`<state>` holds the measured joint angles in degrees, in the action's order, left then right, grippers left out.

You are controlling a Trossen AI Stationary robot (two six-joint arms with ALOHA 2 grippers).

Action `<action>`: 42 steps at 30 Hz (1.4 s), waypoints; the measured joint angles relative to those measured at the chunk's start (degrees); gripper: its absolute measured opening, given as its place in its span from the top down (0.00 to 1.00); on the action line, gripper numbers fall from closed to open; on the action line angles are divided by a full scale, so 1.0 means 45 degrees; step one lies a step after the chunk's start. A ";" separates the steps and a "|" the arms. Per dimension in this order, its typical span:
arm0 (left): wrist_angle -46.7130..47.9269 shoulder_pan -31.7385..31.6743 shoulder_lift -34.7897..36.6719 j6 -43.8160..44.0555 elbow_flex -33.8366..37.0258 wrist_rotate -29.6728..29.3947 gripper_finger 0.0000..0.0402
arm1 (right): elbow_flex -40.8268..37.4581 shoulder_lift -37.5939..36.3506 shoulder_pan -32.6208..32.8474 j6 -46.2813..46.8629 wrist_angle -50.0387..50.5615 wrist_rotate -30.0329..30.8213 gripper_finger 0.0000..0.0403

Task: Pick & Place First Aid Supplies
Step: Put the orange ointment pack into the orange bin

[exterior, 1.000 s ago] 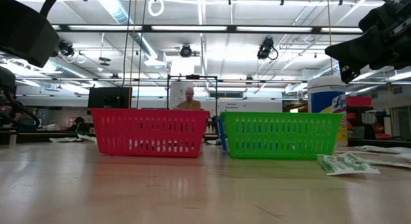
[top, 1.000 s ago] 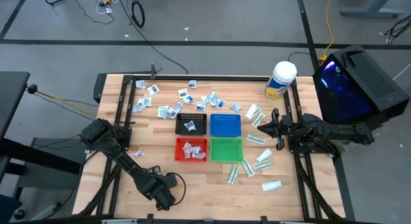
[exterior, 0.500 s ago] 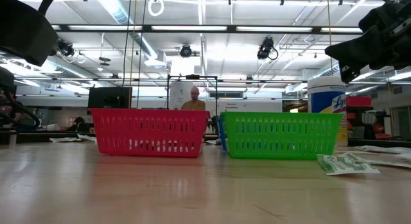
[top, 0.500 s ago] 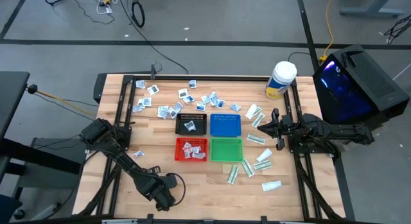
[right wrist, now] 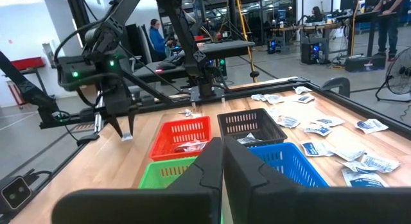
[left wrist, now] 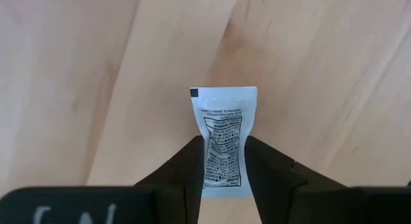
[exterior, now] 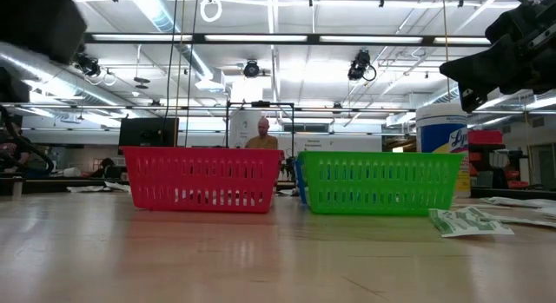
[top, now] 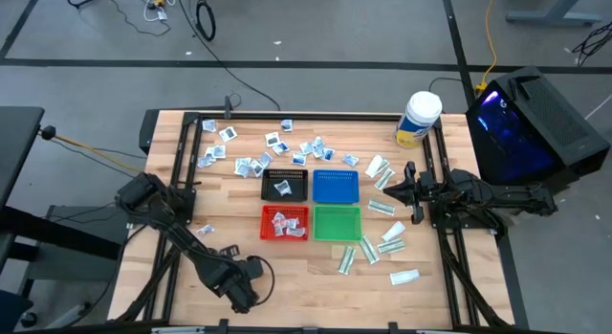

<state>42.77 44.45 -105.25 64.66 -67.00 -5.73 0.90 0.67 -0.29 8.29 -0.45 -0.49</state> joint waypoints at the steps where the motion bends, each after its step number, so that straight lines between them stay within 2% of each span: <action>1: 0.0025 -0.0008 0.0100 -0.0057 0.0000 -0.0121 0.70 | -0.0004 -0.0001 0.0001 -0.0001 0.0000 0.0005 0.96; 8: 0.0043 -0.0040 0.1263 -0.1256 -0.0015 -0.1792 0.70 | -0.0004 0.0000 -0.0001 0.0000 0.0000 0.0000 0.96; 12: 0.0054 -0.0293 0.2057 -0.2319 -0.0019 -0.2967 0.70 | -0.0004 -0.0005 -0.0001 -0.0004 0.0000 0.0000 0.96; 17: 0.0038 -0.0969 0.2818 -0.4092 -0.0039 -0.3831 0.70 | -0.0002 -0.0003 0.0002 -0.0004 0.0000 0.0003 0.96; 22: -0.0117 -0.1910 0.3048 -0.6188 -0.0044 -0.3927 0.70 | 0.0000 0.0000 0.0000 0.0001 0.0000 0.0004 0.96; 33: -0.0264 -0.3990 0.3065 -0.9499 -0.0044 -0.3920 0.70 | 0.0001 0.0000 0.0002 -0.0002 0.0000 0.0002 0.96; 42: -0.0356 -0.5285 0.3051 -0.9864 -0.0044 -0.3917 0.70 | -0.0002 -0.0003 0.0001 -0.0001 0.0000 0.0003 0.96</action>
<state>41.17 20.66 -91.52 20.27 -67.20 -23.35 0.89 0.65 -0.29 8.29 -0.45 -0.48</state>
